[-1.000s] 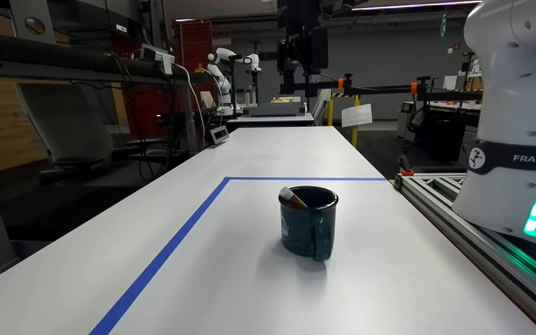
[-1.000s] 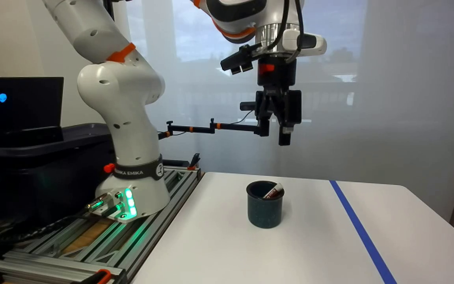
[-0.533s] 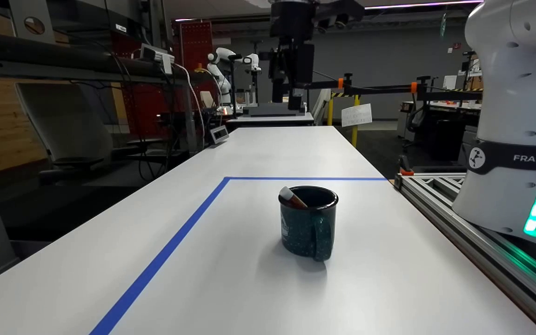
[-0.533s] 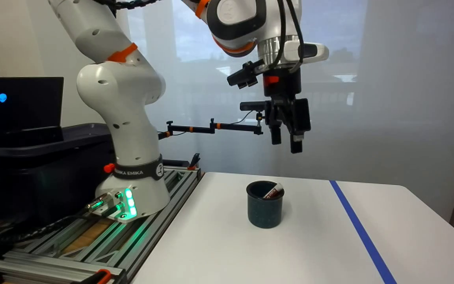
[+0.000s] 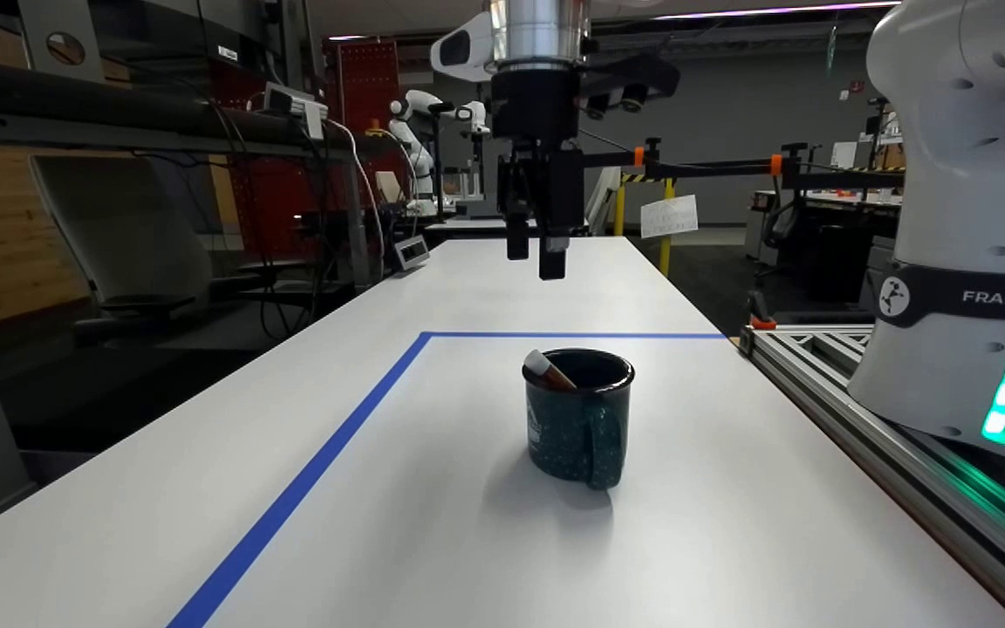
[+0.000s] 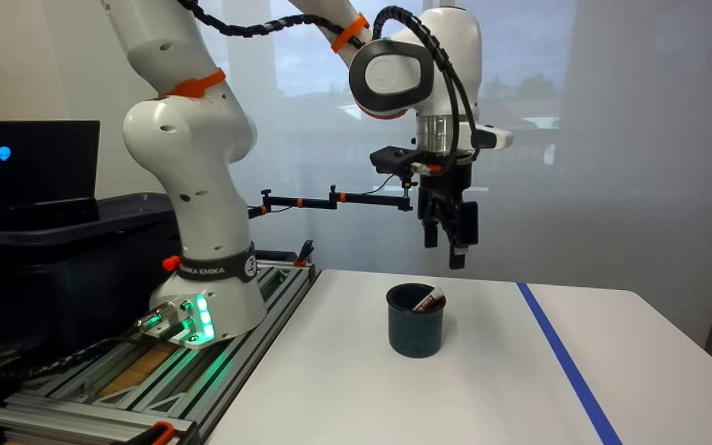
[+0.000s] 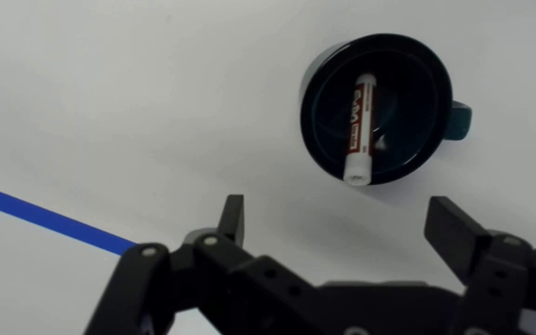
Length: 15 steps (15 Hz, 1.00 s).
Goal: Take the marker out of the mug.
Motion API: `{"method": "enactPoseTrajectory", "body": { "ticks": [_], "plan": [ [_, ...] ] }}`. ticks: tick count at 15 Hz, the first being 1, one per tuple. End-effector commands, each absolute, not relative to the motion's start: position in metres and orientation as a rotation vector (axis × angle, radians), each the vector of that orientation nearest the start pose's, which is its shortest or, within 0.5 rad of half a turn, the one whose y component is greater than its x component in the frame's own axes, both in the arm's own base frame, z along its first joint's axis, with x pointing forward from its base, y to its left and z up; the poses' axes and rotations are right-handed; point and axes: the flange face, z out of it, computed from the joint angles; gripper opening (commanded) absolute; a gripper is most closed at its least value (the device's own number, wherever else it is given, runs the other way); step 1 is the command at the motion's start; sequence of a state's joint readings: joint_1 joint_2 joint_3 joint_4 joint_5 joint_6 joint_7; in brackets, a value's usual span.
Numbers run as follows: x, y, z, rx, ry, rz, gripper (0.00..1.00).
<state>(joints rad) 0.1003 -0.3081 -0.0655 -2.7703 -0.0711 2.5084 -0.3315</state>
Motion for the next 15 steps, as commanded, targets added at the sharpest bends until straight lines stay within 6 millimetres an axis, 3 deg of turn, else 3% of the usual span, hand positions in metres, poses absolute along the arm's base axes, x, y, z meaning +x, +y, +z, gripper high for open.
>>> {"method": "enactPoseTrajectory", "body": {
  "ticks": [1,6,7,12,15],
  "plan": [
    [0.382,0.025,0.298,-3.097,-0.584,-0.056,1.0],
    [0.382,0.033,0.281,-3.107,-0.505,-0.01,1.0],
    [0.382,0.028,0.288,-3.111,-0.55,-0.009,1.0],
    [0.384,0.028,0.283,-3.128,-0.539,0.014,1.0],
    [0.383,0.032,0.26,-3.11,-0.577,0.064,1.0]
  ]
}}
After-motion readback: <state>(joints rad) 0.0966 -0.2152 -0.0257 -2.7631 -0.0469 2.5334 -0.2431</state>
